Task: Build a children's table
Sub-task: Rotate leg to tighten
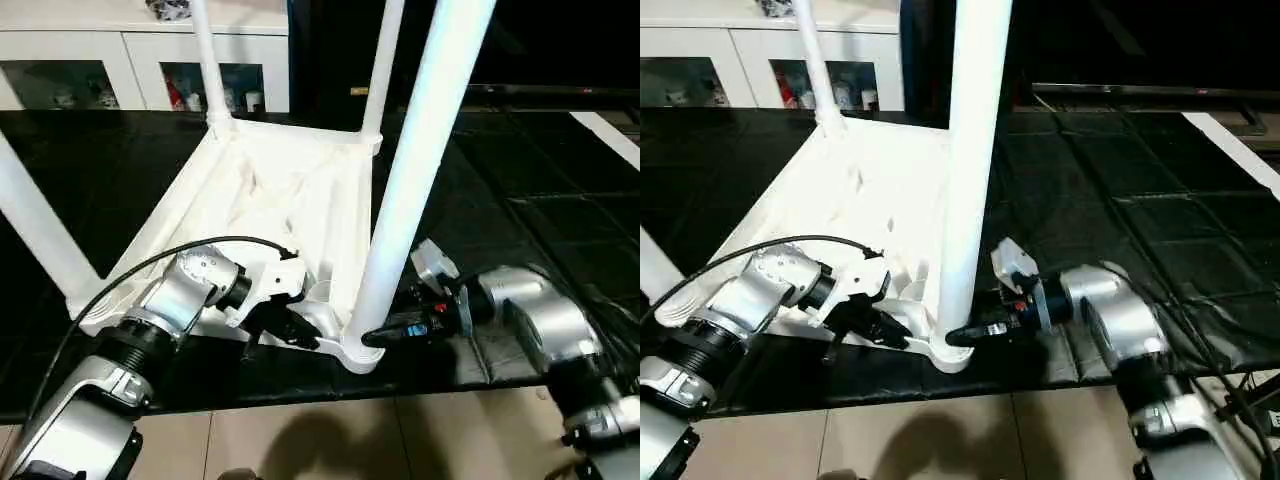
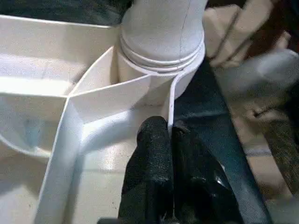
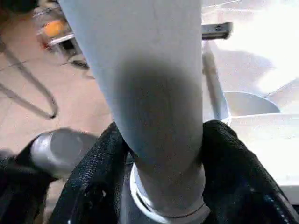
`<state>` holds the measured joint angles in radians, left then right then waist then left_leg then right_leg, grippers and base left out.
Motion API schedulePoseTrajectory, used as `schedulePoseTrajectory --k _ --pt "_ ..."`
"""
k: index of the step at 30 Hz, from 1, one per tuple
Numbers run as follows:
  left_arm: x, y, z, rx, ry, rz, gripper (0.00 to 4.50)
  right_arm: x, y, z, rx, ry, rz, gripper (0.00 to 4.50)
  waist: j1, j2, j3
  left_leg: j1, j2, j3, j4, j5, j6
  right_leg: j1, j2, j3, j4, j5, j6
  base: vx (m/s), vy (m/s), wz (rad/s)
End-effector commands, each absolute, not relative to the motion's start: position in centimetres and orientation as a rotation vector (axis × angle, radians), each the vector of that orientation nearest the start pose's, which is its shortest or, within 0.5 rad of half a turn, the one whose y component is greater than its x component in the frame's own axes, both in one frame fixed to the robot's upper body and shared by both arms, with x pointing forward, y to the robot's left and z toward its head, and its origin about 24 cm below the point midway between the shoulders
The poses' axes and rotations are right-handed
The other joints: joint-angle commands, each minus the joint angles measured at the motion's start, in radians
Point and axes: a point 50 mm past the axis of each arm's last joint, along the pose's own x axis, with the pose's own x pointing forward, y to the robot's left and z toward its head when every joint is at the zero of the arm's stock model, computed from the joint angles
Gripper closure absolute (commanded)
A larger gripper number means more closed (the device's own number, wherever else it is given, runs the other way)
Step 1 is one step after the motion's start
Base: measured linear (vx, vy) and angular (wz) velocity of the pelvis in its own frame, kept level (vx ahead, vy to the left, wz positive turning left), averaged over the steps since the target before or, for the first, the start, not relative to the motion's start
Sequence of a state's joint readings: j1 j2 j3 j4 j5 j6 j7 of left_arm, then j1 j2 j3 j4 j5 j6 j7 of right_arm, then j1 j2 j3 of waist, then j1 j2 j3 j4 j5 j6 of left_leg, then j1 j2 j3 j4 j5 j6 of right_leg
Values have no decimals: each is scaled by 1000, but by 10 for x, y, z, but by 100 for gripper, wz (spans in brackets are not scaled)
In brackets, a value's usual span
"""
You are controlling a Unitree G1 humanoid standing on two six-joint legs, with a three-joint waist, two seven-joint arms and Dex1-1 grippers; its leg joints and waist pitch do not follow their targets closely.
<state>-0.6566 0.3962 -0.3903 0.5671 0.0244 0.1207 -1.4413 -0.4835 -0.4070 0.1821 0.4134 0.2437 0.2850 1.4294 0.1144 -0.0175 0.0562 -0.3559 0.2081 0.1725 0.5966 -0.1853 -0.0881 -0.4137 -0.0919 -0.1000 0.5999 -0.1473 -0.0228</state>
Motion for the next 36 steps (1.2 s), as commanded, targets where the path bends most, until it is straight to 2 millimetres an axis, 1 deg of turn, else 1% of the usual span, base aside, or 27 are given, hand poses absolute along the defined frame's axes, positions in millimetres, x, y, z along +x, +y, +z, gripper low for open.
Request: schedulePoseTrajectory --k 1,3,4,5,6,7,8,9,11,12,14,15,16,17,19,20,21,22,23,24,27,28,31,32,33,34,36 --pt "311 103 68 399 460 -1593 450 293 -135 66 14 354 1457 248 -6 -10 -72 1 22 2 -69 -183 41 61 -55 47 -73 -362 -161 0 0 0" --pt "315 93 68 324 447 -1518 450 296 -125 61 9 325 1315 249 -10 -11 -71 1 20 0 -70 -188 33 60 -55 47 -75 -384 -151 0 0 0" --pt "316 90 69 312 444 -1497 450 297 -121 60 11 313 1279 250 -17 -10 -69 -1 17 -1 -71 -196 24 60 -55 46 -80 -409 -138 0 0 0" --pt "318 87 69 293 444 -1471 450 300 -116 58 22 325 1224 251 -22 -13 -69 -6 15 -3 -72 -198 19 64 -55 43 -79 -427 -127 0 0 0" --pt "318 87 69 293 444 -1471 450 300 -116 58 22 325 1224 251 -31 -13 -68 -9 10 -4 -71 -200 13 65 -54 40 -86 -473 -103 0 0 0" --pt "319 83 69 275 442 -1449 450 303 -112 56 21 335 1162 253 -40 -14 -70 -10 9 -6 -71 -190 11 68 -55 38 -89 -489 -89 0 0 0" --pt "322 78 69 257 444 -1403 450 309 -104 53 23 341 1079 254 -44 -13 -69 -10 8 -5 -70 -193 15 64 -53 38 -91 -492 -87 0 0 0" --pt "325 74 69 245 443 -1362 450 314 -97 54 25 335 1019 255 -64 -9 -68 -8 4 -6 -68 -216 12 61 -51 35 -96 -516 -85 0 0 0" --pt "329 70 71 224 439 -1306 450 319 -88 55 28 330 952 255 -77 -10 -67 -14 1 -7 -67 -220 7 62 -49 32 -96 -531 -78 0 0 0" --pt "333 67 73 210 431 -1258 450 324 -83 57 25 325 899 255 -80 -7 -69 -13 0 -9 -67 -216 8 63 -49 30 -101 -542 -69 0 0 0" --pt "341 63 78 183 409 -1168 450 334 -76 60 42 320 801 257 -88 -5 -70 -5 0 -6 -63 -223 16 55 -47 31 -102 -520 -86 0 0 0" --pt "344 62 80 171 399 -1131 450 338 -73 62 46 314 762 258 -88 -8 -71 -5 0 -7 -63 -222 19 55 -46 31 -102 -514 -89 0 0 0" --pt "345 61 82 161 394 -1111 450 340 -71 63 47 313 735 258 -89 -6 -73 -4 1 -6 -64 -216 21 55 -47 32 -98 -496 -97 0 0 0" --pt "346 59 84 148 386 -1093 450 342 -67 64 44 315 714 259 -89 -7 -74 -4 5 -6 -65 -202 27 54 -45 35 -93 -446 -115 0 0 0" --pt "346 58 84 146 383 -1086 450 342 -64 65 28 309 722 259 -88 -5 -78 -8 8 -3 -64 -159 45 59 -45 41 -79 -323 -156 0 0 0" --pt "346 58 84 148 383 -1086 450 341 -63 65 27 305 729 259 -87 -5 -79 -8 9 -3 -64 -150 51 60 -45 43 -75 -293 -167 0 0 0" --pt "345 59 84 162 384 -1091 450 339 -60 67 60 293 760 259 -83 -5 -81 -8 9 -1 -62 -119 70 64 -46 45 -67 -222 -193 0 0 0" --pt "345 59 83 163 385 -1091 450 339 -60 67 66 291 762 259 -81 -4 -81 -8 10 -1 -62 -109 75 66 -47 46 -64 -204 -201 0 0 0" --pt "345 59 83 164 385 -1092 450 339 -60 68 72 289 765 203 -79 -4 -82 -8 10 -1 -62 -100 79 66 -47 46 -62 -188 -207 0 0 0" --pt "344 61 82 173 387 -1093 450 338 -61 67 80 284 774 189 -77 -6 -82 -9 10 0 -62 -88 87 69 -47 47 -59 -164 -216 0 0 0" --pt "344 64 82 189 386 -1105 450 338 -64 67 88 276 784 182 -74 -4 -80 -5 11 2 -63 -103 88 67 -48 48 -62 -175 -223 0 0 0" --pt "344 66 81 198 385 -1114 450 338 -66 67 88 268 792 153 -73 -4 -79 -5 11 2 -63 -108 86 68 -49 48 -62 -182 -222 0 0 0" --pt "343 71 81 213 388 -1135 450 335 -72 68 86 257 827 134 -70 -3 -77 -2 12 3 -64 -133 78 66 -50 49 -68 -222 -208 0 0 0" --pt "343 74 82 224 387 -1152 450 332 -78 67 81 251 852 122 -68 -1 -77 -2 13 2 -65 -133 77 66 -50 49 -68 -224 -208 0 0 0" --pt "342 78 81 242 390 -1173 450 330 -85 67 75 247 877 109 -63 -2 -77 0 14 3 -65 -128 80 67 -49 50 -67 -210 -206 0 0 0" --pt "342 79 81 250 390 -1183 450 329 -87 67 72 247 885 100 -63 -2 -77 0 14 3 -65 -128 80 67 -49 50 -67 -210 -206 0 0 0" --pt "340 86 80 278 402 -1232 450 326 -99 67 50 243 922 89 -55 1 -77 1 16 2 -65 -128 86 66 -49 51 -63 -185 -216 0 0 0"
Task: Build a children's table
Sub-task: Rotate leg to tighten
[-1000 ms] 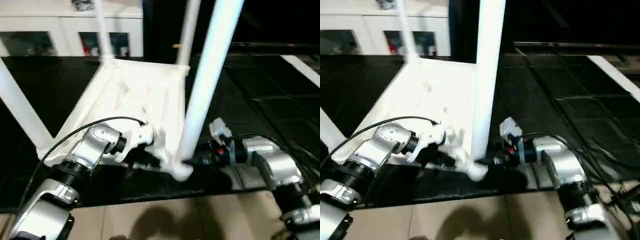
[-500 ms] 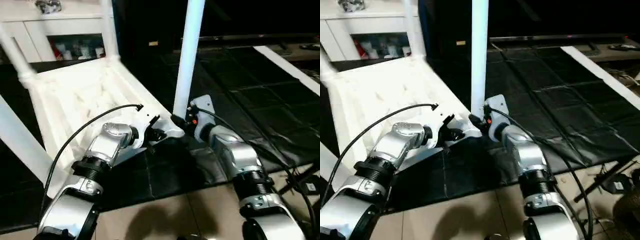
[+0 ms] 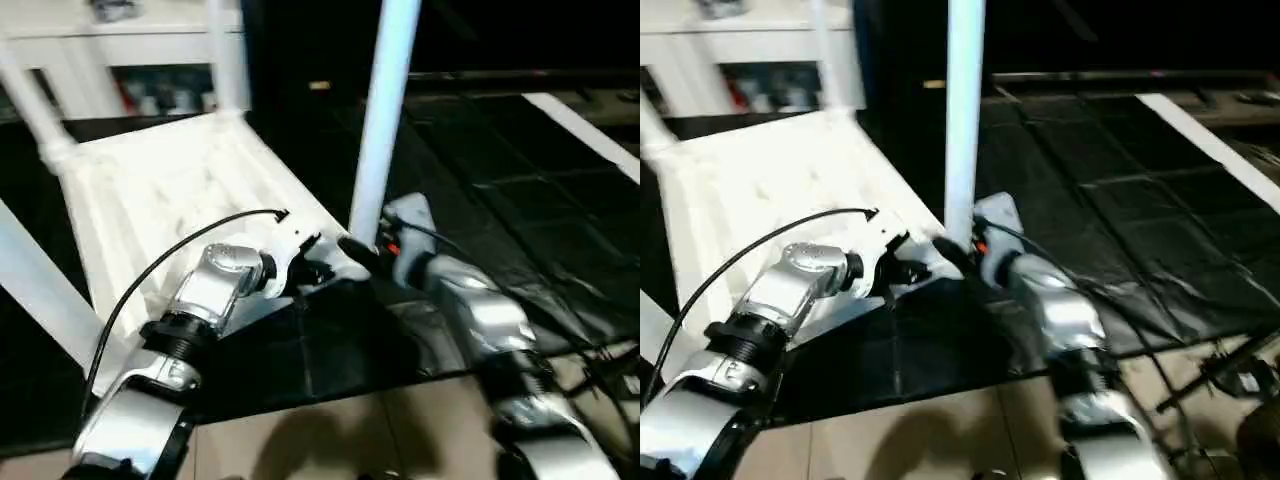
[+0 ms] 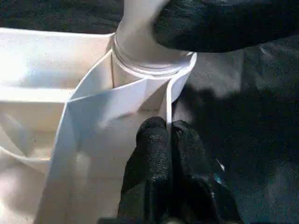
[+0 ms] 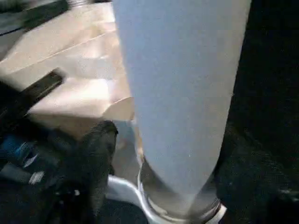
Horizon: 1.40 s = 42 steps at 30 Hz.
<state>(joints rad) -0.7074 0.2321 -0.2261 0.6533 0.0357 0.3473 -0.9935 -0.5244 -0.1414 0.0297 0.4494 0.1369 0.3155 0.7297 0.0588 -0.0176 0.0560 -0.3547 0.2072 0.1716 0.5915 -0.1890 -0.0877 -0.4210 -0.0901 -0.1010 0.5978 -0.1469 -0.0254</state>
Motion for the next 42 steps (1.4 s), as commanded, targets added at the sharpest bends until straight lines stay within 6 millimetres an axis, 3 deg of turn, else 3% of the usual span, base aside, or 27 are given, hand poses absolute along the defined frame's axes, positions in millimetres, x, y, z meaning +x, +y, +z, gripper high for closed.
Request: schedulePoseTrajectory --k 1,8,12,15,23,27,42 --pt "340 88 79 291 407 -1239 450 326 -103 67 44 244 931 80 4 1 -77 2 18 4 -60 -133 82 72 -51 52 -61 -187 -217 0 0 0" --pt "333 99 80 337 396 -1417 450 319 -129 72 -6 238 1075 21 29 1 -76 11 21 7 -62 -154 65 66 -53 55 -64 -216 -214 0 0 0" --pt "325 104 76 409 436 -1537 450 313 -137 76 -23 256 1181 21 42 -1 -77 5 25 7 -61 -134 76 69 -53 54 -54 -179 -217 0 0 0" --pt "322 107 73 454 456 -1589 450 310 -142 77 -33 270 1255 21 55 0 -77 8 27 8 -62 -157 63 67 -56 54 -58 -214 -220 0 0 0" --pt "315 115 69 523 490 -1690 450 297 -151 76 -115 339 1456 21 58 -8 -75 0 25 6 -61 -162 60 70 -59 53 -63 -271 -188 0 0 0" --pt "314 118 69 541 495 -1716 450 295 -154 72 -159 373 1496 64 52 -14 -75 -3 24 6 -60 -152 62 70 -57 52 -61 -278 -186 0 0 0" --pt "312 121 68 577 509 -1751 450 291 -151 70 -114 419 1593 194 53 -14 -76 -1 26 6 -60 -145 64 68 -57 52 -60 -280 -189 0 0 0"
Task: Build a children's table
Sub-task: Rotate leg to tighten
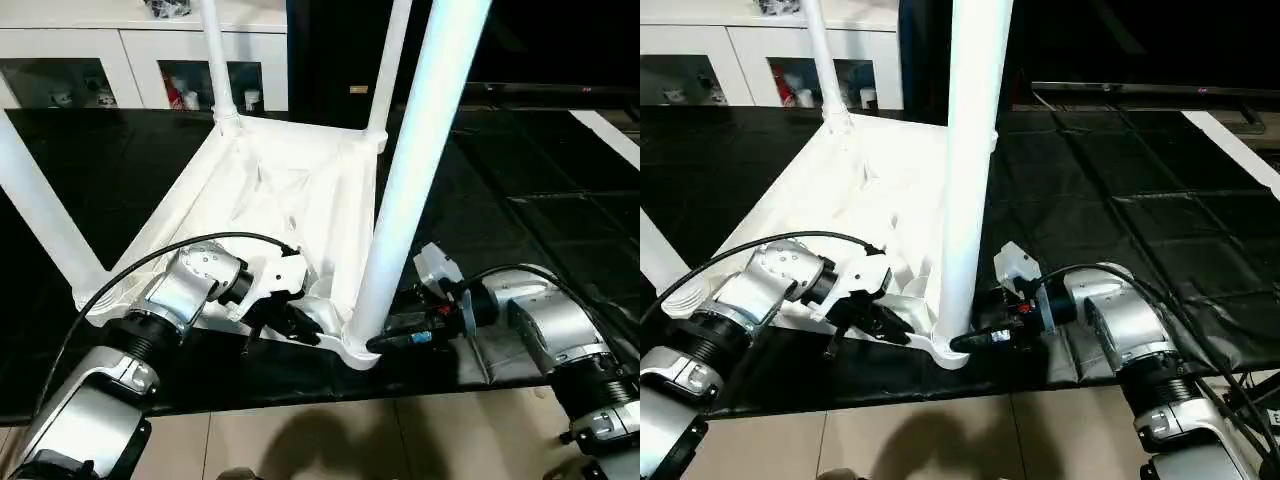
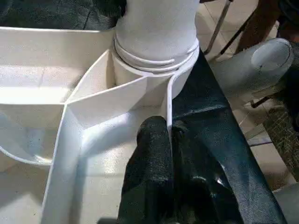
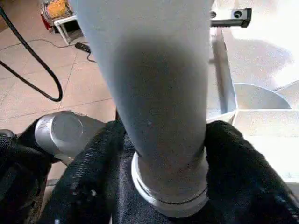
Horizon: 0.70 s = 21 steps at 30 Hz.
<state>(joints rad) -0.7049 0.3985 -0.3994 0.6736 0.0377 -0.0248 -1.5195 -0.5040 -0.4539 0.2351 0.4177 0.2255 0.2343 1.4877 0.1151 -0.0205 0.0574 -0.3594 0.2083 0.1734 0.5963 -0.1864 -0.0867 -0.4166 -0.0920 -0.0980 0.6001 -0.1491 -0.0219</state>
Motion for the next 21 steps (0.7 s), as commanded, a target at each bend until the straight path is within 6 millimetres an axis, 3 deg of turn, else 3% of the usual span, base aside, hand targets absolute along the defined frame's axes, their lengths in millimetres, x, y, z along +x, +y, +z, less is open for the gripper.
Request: schedulePoseTrajectory --k 1,6,16,17,21 --pt "312 121 68 577 508 -1751 450 291 -151 70 -113 419 1594 205 -3 -11 -78 3 25 4 -64 -145 64 64 -54 49 -61 -272 -194 0 0 0" --pt "311 121 67 575 511 -1755 450 290 -151 69 -95 427 1608 245 -2 -12 -77 3 24 4 -64 -144 65 64 -54 49 -60 -262 -199 0 0 0" --pt "313 120 66 531 515 -1720 450 286 -148 68 -61 428 1603 254 -2 -11 -78 3 25 4 -64 -141 64 65 -54 49 -59 -258 -200 0 0 0" --pt "314 120 67 522 514 -1709 450 287 -146 68 -58 423 1585 254 -1 -6 -77 4 24 4 -64 -143 63 64 -54 49 -59 -261 -200 0 0 0" --pt "320 117 69 465 509 -1609 450 296 -136 62 -70 417 1404 254 -9 -7 -71 4 21 2 -68 -187 39 63 -55 46 -72 -354 -170 0 0 0"
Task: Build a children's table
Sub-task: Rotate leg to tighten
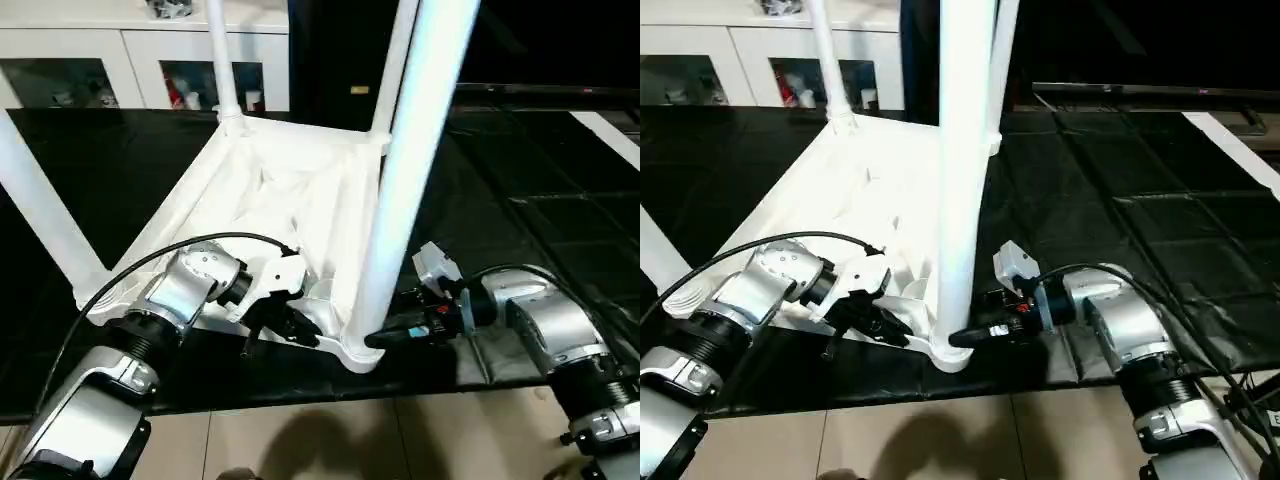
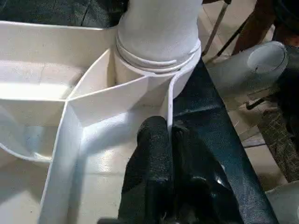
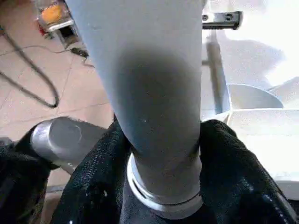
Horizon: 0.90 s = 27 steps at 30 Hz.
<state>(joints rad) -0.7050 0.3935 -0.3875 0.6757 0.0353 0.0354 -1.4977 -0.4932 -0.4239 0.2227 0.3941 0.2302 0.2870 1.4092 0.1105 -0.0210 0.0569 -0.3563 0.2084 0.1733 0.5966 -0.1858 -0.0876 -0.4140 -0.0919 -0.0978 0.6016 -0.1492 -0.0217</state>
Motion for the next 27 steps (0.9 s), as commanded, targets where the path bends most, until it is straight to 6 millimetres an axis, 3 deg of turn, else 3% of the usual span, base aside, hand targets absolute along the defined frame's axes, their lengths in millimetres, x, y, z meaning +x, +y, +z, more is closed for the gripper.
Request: schedulePoseTrajectory --k 1,2,3,5,7,10,13,17,22,24,27 --pt "321 116 69 457 507 -1586 450 298 -133 61 -78 416 1368 254 -8 -5 -69 2 21 1 -70 -198 30 60 -54 46 -74 -378 -162 0 0 0" --pt "323 115 69 447 504 -1554 450 301 -130 60 -90 415 1322 254 -10 -5 -68 3 19 0 -71 -209 24 58 -54 45 -79 -406 -152 0 0 0" --pt "324 113 69 429 503 -1531 450 303 -126 59 -91 411 1276 254 -20 -9 -66 2 14 -4 -72 -232 9 61 -55 41 -88 -482 -118 0 0 0" --pt "325 109 70 407 496 -1490 450 307 -120 57 -86 403 1206 256 -36 -6 -60 -2 11 -9 -74 -260 -2 61 -55 34 -98 -560 -86 0 0 0" --pt "329 101 72 364 473 -1409 450 314 -109 55 -59 390 1095 258 -51 -9 -64 -2 6 -12 -71 -266 -6 63 -56 29 -107 -595 -60 0 0 0" --pt "335 89 76 288 452 -1298 450 321 -93 53 -29 380 950 261 -72 -8 -65 0 6 -13 -71 -267 -4 59 -53 25 -108 -573 -72 0 0 0" --pt "339 77 80 236 427 -1207 450 328 -84 53 -7 372 846 262 -80 -7 -66 0 6 -12 -69 -262 4 57 -52 27 -106 -550 -84 0 0 0" --pt "342 62 83 195 400 -1119 450 333 -73 55 -21 353 753 262 -78 -5 -73 0 11 -6 -69 -204 24 57 -48 39 -89 -396 -139 0 0 0" --pt "338 57 82 182 405 -1098 450 332 -68 58 35 330 763 262 -66 -7 -82 -7 9 0 -64 -94 73 69 -47 45 -65 -191 -201 0 0 0" --pt "338 60 81 186 408 -1090 450 331 -70 58 42 326 764 207 -66 -6 -82 -7 10 0 -64 -75 83 70 -47 46 -61 -154 -215 0 0 0" --pt "339 65 81 191 409 -1078 450 329 -77 58 50 319 778 172 -64 -4 -79 -2 13 1 -66 -111 81 67 -49 46 -67 -192 -217 0 0 0"
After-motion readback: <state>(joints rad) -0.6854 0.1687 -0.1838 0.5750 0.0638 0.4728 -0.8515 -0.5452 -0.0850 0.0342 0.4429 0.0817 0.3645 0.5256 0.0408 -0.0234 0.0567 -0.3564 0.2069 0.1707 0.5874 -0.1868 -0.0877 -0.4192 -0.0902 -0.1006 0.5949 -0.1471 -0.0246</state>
